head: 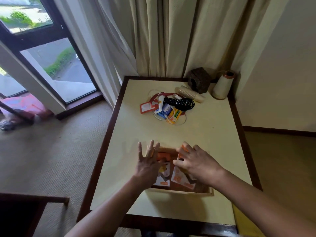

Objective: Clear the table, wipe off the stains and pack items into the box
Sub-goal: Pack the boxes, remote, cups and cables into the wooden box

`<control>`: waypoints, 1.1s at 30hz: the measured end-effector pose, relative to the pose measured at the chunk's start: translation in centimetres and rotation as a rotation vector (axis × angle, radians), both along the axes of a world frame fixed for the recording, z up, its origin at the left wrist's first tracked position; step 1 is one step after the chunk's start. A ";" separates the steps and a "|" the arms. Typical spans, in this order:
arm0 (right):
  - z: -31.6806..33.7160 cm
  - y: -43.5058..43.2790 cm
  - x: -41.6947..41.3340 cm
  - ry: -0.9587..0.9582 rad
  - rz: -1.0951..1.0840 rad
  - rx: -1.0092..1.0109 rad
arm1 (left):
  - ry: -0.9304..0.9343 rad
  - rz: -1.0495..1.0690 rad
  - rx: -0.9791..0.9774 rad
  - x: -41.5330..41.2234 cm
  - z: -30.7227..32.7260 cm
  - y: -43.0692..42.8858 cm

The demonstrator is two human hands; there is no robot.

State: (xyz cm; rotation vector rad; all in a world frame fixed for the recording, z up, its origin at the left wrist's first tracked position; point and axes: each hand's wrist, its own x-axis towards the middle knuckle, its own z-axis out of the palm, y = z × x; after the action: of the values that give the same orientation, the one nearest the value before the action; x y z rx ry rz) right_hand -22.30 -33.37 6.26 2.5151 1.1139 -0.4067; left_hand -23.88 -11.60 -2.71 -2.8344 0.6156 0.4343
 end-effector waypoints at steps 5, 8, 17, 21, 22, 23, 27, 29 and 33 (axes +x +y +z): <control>-3.4 1.1 1.1 0.060 0.145 -0.084 | 0.131 0.039 -0.133 0.3 0.1 0.8; -4.8 1.4 1.4 0.126 0.176 -0.115 | 0.156 0.043 -0.167 0.4 0.3 0.9; -5.8 -0.3 -0.3 0.098 -0.119 0.163 | 0.208 0.036 -0.185 0.6 0.2 1.4; -6.2 0.1 -2.5 0.206 -0.802 0.411 | 0.186 0.016 -0.153 0.6 0.1 1.2; -6.4 0.3 -2.7 0.248 -0.917 0.448 | 0.176 0.015 -0.152 0.5 0.0 1.1; -6.9 0.4 -2.7 0.294 -0.983 0.468 | 0.161 0.015 -0.154 0.4 0.0 1.1; -8.5 1.2 -3.1 0.390 -1.120 0.584 | 0.139 -0.013 -0.185 0.0 0.2 1.3; -9.1 1.7 -3.3 0.381 -1.132 0.632 | 0.152 -0.024 -0.200 0.1 0.2 1.4; -9.7 2.5 -3.3 0.320 -1.144 0.659 | 0.193 0.004 -0.181 0.2 -0.3 0.7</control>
State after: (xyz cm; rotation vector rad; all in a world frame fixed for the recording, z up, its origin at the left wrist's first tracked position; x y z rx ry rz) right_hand -25.65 -30.85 -3.43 3.5658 -0.3581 -0.8349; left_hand -23.70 -10.85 -3.03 -2.9871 0.7197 0.6915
